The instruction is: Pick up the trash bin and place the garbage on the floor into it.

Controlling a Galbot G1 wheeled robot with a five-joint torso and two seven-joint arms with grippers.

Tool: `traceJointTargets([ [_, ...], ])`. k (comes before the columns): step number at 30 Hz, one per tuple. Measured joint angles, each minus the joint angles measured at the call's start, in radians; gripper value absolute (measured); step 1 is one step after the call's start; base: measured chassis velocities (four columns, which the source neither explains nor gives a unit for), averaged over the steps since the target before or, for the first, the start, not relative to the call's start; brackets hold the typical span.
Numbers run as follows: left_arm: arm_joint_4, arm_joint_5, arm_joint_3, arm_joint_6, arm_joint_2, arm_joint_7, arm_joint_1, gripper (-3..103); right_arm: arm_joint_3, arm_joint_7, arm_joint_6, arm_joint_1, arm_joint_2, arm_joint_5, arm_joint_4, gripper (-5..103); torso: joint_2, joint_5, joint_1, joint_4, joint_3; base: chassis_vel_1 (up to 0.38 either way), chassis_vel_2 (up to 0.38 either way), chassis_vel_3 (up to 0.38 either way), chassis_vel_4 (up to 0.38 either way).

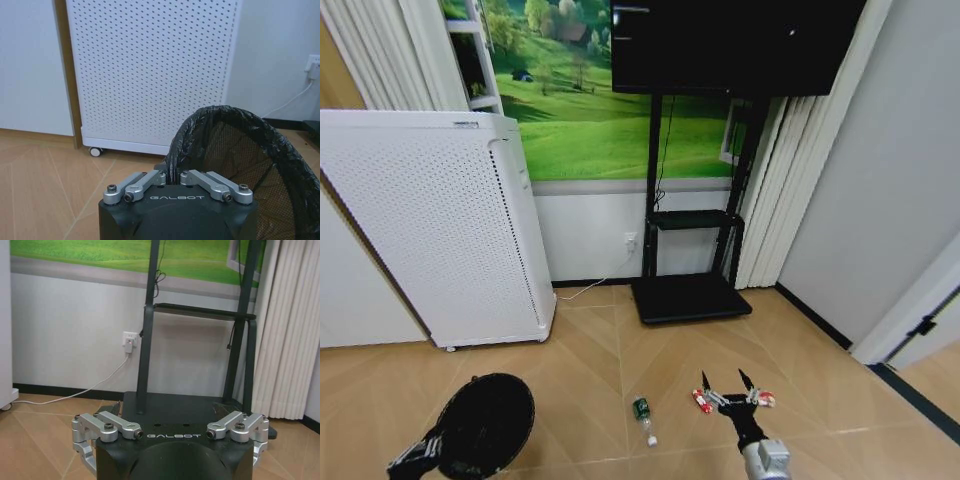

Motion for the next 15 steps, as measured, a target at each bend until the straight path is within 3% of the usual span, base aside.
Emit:
traceJointTargets([
  [5, -0.006, -0.009, 0.004, -0.014, -0.016, 0.010, 0.006, 7, -0.032, 0.023, -0.008, 0.045, -0.029, 0.016, -0.045, 100, 0.000, -0.0004, 0.000, 0.0000, 0.000, 0.229, 0.212, -0.212, -0.228],
  [10, -0.028, -0.019, 0.003, -0.018, -0.027, 0.025, 0.020, 7, -0.076, 0.052, -0.101, 0.143, -0.087, 0.021, -0.133, 100, 0.000, -0.0006, 0.000, -0.0005, 0.000, 0.199, 0.131, -0.205, -0.205],
  [14, -0.043, -0.024, 0.004, -0.029, -0.044, 0.028, 0.033, 7, -0.193, 0.075, -0.227, 0.253, -0.144, 0.123, -0.255, 100, 0.000, 0.0001, 0.000, 0.0008, 0.000, 0.038, 0.023, -0.027, -0.028],
  [15, -0.043, -0.024, 0.004, -0.029, -0.044, 0.028, 0.033, 7, -0.193, 0.075, -0.227, 0.253, -0.144, 0.123, -0.255, 100, 0.000, 0.0001, 0.000, 0.0008, 0.000, 0.000, 0.000, 0.000, 0.000],
])
